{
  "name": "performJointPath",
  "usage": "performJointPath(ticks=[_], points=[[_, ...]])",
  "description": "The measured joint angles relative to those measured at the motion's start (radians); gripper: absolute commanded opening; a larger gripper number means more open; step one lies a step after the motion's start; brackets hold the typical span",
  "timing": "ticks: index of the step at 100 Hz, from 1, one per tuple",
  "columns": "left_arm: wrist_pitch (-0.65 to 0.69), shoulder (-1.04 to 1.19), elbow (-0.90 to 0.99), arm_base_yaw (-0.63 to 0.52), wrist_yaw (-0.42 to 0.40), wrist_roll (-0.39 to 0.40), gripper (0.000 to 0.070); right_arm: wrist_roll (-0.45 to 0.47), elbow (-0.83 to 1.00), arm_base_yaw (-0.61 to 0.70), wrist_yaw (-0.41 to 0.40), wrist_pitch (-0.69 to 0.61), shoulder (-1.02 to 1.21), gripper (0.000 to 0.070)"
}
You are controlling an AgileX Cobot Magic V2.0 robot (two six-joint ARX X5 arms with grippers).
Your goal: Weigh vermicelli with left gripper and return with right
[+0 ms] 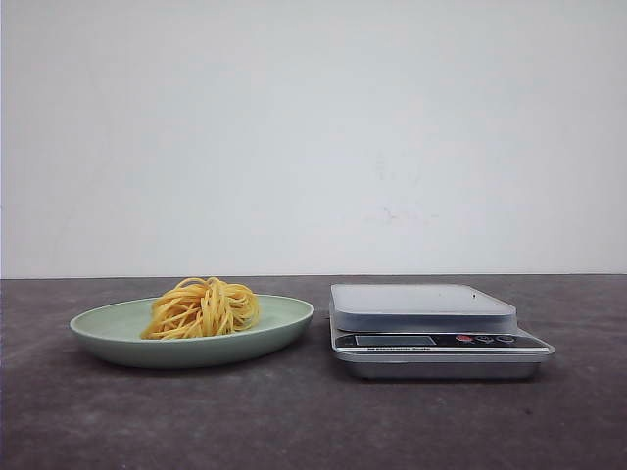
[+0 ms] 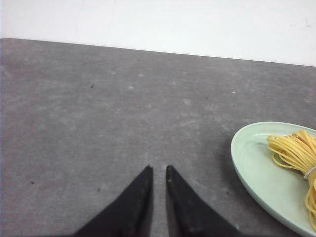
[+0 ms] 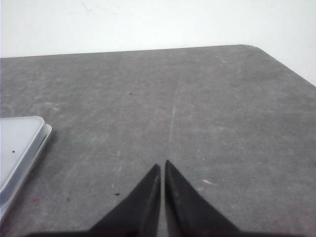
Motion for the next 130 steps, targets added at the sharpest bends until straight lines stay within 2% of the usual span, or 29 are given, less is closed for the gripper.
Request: performJointPath(ticks=[52,67,79,82,84,85,86,87,88,90,91,96,98,100,106,119,130], points=[[0.013,0.002,0.016,0.000,-0.002,-0.004,0.0011,0.018,0.040,0.000,-0.033,-0.010,0.000,0.0006],[0.014,0.020,0.137,-0.002,0.010,-0.110,0.0012,0.082,0.172,0.000,-0.060,-0.016,0.005,0.0006],[0.010,0.081,0.292,-0.005,0.020,-0.181,0.0012,0.137,0.311,0.000,-0.115,-0.105,0.050,0.0006],[-0.005,0.105,0.333,-0.005,0.020,-0.185,0.0038,0.142,0.348,0.000,-0.121,-0.137,0.069,0.0007],[-0.016,0.121,0.359,-0.005,0.023,-0.185,0.0082,0.143,0.372,0.000,-0.127,-0.157,0.081,0.0012],[-0.022,0.129,0.372,-0.005,0.025,-0.185,0.0133,0.143,0.383,0.000,-0.130,-0.167,0.088,0.0020],[-0.028,0.138,0.385,-0.005,0.028,-0.185,0.0153,0.143,0.395,0.000,-0.134,-0.177,0.094,0.0035],[-0.032,0.146,0.397,-0.005,0.031,-0.184,0.0217,0.143,0.406,0.000,-0.136,-0.186,0.100,0.0057],[-0.037,0.156,0.409,-0.005,0.035,-0.184,0.0240,0.142,0.417,0.000,-0.139,-0.195,0.106,0.0087],[-0.042,0.173,0.431,-0.005,0.046,-0.184,0.0331,0.142,0.438,0.000,-0.142,-0.210,0.118,0.0162],[-0.044,0.181,0.442,-0.005,0.051,-0.184,0.0397,0.142,0.448,0.000,-0.143,-0.217,0.123,0.0206],[-0.048,0.223,0.490,-0.005,0.085,-0.184,0.0522,0.140,0.492,0.000,-0.149,-0.235,0.149,0.0416],[-0.048,0.238,0.507,-0.005,0.099,-0.184,0.0517,0.139,0.506,0.000,-0.154,-0.234,0.156,0.0461],[-0.047,0.252,0.522,-0.005,0.111,-0.184,0.0505,0.139,0.519,0.000,-0.162,-0.234,0.163,0.0473],[-0.045,0.285,0.556,-0.005,0.148,-0.185,0.0458,0.140,0.552,0.000,-0.172,-0.234,0.180,0.0472],[-0.057,0.346,0.597,-0.005,0.197,-0.193,0.0458,0.133,0.609,0.000,-0.207,-0.248,0.219,0.0472],[-0.069,0.443,0.673,-0.009,0.238,-0.192,0.0458,0.118,0.685,0.000,-0.225,-0.308,0.280,0.0472]])
